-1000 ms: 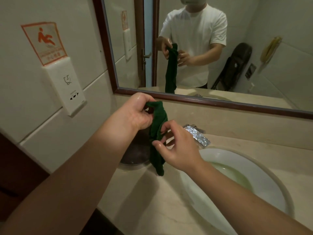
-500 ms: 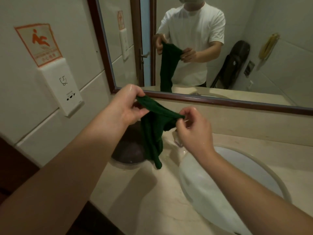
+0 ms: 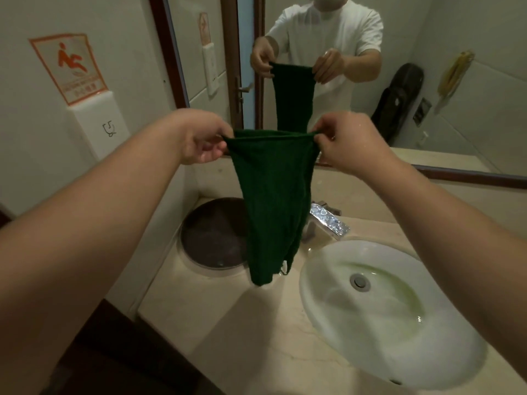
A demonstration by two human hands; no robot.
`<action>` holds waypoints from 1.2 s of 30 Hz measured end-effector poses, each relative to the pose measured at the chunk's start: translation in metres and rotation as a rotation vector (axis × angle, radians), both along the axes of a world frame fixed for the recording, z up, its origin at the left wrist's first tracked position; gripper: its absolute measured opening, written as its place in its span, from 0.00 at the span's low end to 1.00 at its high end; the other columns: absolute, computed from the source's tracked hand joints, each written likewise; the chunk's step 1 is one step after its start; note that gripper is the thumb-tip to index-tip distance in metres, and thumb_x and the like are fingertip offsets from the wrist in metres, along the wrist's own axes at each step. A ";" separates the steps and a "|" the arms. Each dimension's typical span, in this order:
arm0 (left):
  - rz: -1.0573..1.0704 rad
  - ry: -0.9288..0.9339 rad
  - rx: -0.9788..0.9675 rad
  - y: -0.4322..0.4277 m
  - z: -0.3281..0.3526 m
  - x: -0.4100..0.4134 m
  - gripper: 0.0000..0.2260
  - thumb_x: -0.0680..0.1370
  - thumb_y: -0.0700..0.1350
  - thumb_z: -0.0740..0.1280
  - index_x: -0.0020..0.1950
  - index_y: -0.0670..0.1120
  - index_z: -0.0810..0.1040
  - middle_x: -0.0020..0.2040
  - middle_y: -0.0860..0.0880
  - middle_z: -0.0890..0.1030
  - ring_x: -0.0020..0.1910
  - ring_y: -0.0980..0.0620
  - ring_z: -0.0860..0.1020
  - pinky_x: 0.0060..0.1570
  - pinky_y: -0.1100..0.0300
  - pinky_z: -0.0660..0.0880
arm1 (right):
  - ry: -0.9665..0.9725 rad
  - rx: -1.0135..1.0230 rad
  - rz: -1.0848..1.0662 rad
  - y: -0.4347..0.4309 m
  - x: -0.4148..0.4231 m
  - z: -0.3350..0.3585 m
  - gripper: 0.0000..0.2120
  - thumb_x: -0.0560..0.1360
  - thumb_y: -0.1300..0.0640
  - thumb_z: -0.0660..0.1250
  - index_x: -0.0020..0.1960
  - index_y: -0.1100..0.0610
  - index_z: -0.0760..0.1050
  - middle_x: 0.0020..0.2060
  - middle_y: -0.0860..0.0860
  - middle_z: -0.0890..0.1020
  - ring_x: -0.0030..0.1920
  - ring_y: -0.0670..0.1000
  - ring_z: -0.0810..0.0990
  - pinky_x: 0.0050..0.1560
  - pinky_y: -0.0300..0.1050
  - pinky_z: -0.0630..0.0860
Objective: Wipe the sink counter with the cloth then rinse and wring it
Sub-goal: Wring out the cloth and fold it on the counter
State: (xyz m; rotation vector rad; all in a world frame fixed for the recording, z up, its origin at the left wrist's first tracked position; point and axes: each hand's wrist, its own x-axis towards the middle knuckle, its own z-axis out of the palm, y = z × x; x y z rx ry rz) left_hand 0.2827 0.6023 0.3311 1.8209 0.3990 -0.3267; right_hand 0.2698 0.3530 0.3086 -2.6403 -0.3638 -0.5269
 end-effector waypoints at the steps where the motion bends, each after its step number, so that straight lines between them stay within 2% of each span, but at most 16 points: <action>1: 0.025 -0.021 -0.031 0.000 0.001 0.002 0.02 0.76 0.39 0.66 0.47 0.43 0.78 0.41 0.48 0.79 0.23 0.59 0.74 0.23 0.70 0.72 | -0.016 0.004 -0.007 0.000 0.002 0.002 0.10 0.76 0.59 0.63 0.54 0.55 0.81 0.46 0.54 0.83 0.49 0.55 0.81 0.48 0.42 0.72; 4: 0.093 -0.131 -0.172 -0.004 0.001 0.005 0.03 0.76 0.39 0.67 0.49 0.43 0.78 0.46 0.46 0.83 0.30 0.57 0.82 0.28 0.68 0.77 | -0.056 0.052 -0.006 -0.003 0.006 0.004 0.09 0.76 0.58 0.63 0.53 0.55 0.80 0.45 0.54 0.84 0.46 0.54 0.82 0.49 0.43 0.75; 6: 0.096 -0.194 -0.222 -0.008 0.002 -0.003 0.03 0.76 0.38 0.69 0.48 0.43 0.78 0.46 0.44 0.84 0.37 0.54 0.85 0.34 0.65 0.80 | -0.075 0.077 -0.011 -0.008 0.001 0.003 0.08 0.77 0.58 0.63 0.52 0.53 0.80 0.42 0.51 0.82 0.44 0.52 0.82 0.47 0.42 0.74; 9: 0.059 -0.263 -0.180 -0.009 -0.008 -0.031 0.04 0.74 0.38 0.71 0.44 0.44 0.78 0.43 0.43 0.84 0.41 0.51 0.85 0.40 0.61 0.82 | -0.057 0.085 0.024 -0.015 -0.021 -0.004 0.07 0.77 0.57 0.64 0.51 0.51 0.79 0.40 0.48 0.81 0.42 0.50 0.81 0.47 0.45 0.76; 12: -0.007 -0.286 -0.116 -0.001 -0.029 -0.074 0.06 0.69 0.41 0.74 0.43 0.44 0.79 0.41 0.42 0.85 0.41 0.49 0.85 0.38 0.62 0.81 | 0.019 0.077 0.095 -0.019 -0.054 -0.021 0.06 0.76 0.57 0.65 0.51 0.50 0.79 0.36 0.45 0.81 0.40 0.49 0.82 0.46 0.47 0.78; 14: -0.092 -0.267 -0.001 0.009 -0.052 -0.108 0.10 0.63 0.45 0.75 0.42 0.44 0.81 0.39 0.43 0.85 0.39 0.50 0.85 0.41 0.59 0.80 | 0.107 0.032 0.172 -0.022 -0.082 -0.042 0.06 0.76 0.56 0.66 0.49 0.46 0.78 0.33 0.40 0.78 0.37 0.46 0.80 0.40 0.43 0.75; 16: -0.219 -0.217 0.128 0.016 -0.081 -0.143 0.10 0.62 0.44 0.79 0.40 0.48 0.83 0.38 0.46 0.85 0.39 0.51 0.84 0.43 0.59 0.77 | 0.227 -0.018 0.255 -0.024 -0.113 -0.070 0.06 0.76 0.53 0.64 0.47 0.42 0.76 0.33 0.37 0.77 0.35 0.40 0.78 0.36 0.40 0.73; 19: -0.357 -0.004 0.080 0.023 -0.127 -0.187 0.12 0.65 0.33 0.78 0.40 0.49 0.83 0.38 0.46 0.85 0.37 0.53 0.83 0.39 0.63 0.76 | 0.406 -0.102 0.317 -0.028 -0.151 -0.118 0.05 0.73 0.49 0.62 0.47 0.41 0.76 0.33 0.35 0.76 0.35 0.38 0.77 0.36 0.40 0.73; 21: -0.403 0.120 0.088 0.022 -0.152 -0.207 0.11 0.67 0.31 0.76 0.39 0.47 0.83 0.37 0.45 0.85 0.37 0.52 0.83 0.39 0.62 0.77 | 0.567 -0.086 0.356 -0.028 -0.167 -0.144 0.04 0.72 0.48 0.62 0.45 0.40 0.74 0.33 0.36 0.77 0.37 0.39 0.78 0.37 0.41 0.74; 23: -0.368 0.151 0.136 0.020 -0.173 -0.214 0.09 0.69 0.33 0.74 0.37 0.47 0.83 0.36 0.45 0.84 0.35 0.53 0.82 0.39 0.60 0.78 | 0.677 -0.063 0.372 -0.027 -0.171 -0.161 0.05 0.73 0.48 0.62 0.42 0.37 0.71 0.33 0.39 0.79 0.36 0.43 0.78 0.38 0.42 0.75; 25: -0.269 0.126 0.166 0.017 -0.190 -0.209 0.07 0.72 0.36 0.72 0.37 0.46 0.82 0.33 0.48 0.83 0.31 0.56 0.79 0.35 0.61 0.75 | 0.716 -0.034 0.357 -0.024 -0.163 -0.171 0.09 0.74 0.51 0.64 0.40 0.36 0.71 0.32 0.42 0.79 0.35 0.44 0.78 0.37 0.42 0.75; 28: -0.144 0.079 0.169 0.012 -0.214 -0.185 0.05 0.75 0.38 0.69 0.41 0.45 0.81 0.31 0.51 0.81 0.31 0.55 0.77 0.31 0.60 0.72 | 0.740 0.024 0.287 -0.018 -0.136 -0.185 0.10 0.75 0.56 0.66 0.41 0.40 0.75 0.32 0.44 0.81 0.35 0.44 0.79 0.40 0.45 0.77; 31: -0.023 0.081 0.137 0.007 -0.240 -0.146 0.03 0.76 0.39 0.68 0.44 0.44 0.80 0.35 0.48 0.81 0.33 0.52 0.78 0.33 0.58 0.74 | 0.734 0.046 0.210 -0.007 -0.098 -0.198 0.10 0.76 0.57 0.65 0.40 0.43 0.74 0.34 0.44 0.81 0.38 0.48 0.81 0.44 0.47 0.79; 33: 0.061 0.099 0.086 0.004 -0.256 -0.119 0.02 0.77 0.40 0.67 0.46 0.43 0.79 0.39 0.45 0.81 0.35 0.50 0.78 0.35 0.56 0.75 | 0.730 0.031 0.161 0.000 -0.069 -0.208 0.07 0.76 0.57 0.64 0.42 0.48 0.77 0.36 0.47 0.81 0.41 0.51 0.82 0.45 0.47 0.78; 36: 0.178 0.113 0.019 -0.002 -0.272 -0.084 0.04 0.78 0.40 0.66 0.52 0.41 0.78 0.43 0.43 0.81 0.36 0.49 0.79 0.36 0.56 0.79 | 0.728 0.014 0.116 0.010 -0.033 -0.227 0.06 0.76 0.58 0.64 0.43 0.53 0.78 0.36 0.51 0.83 0.39 0.52 0.83 0.47 0.48 0.79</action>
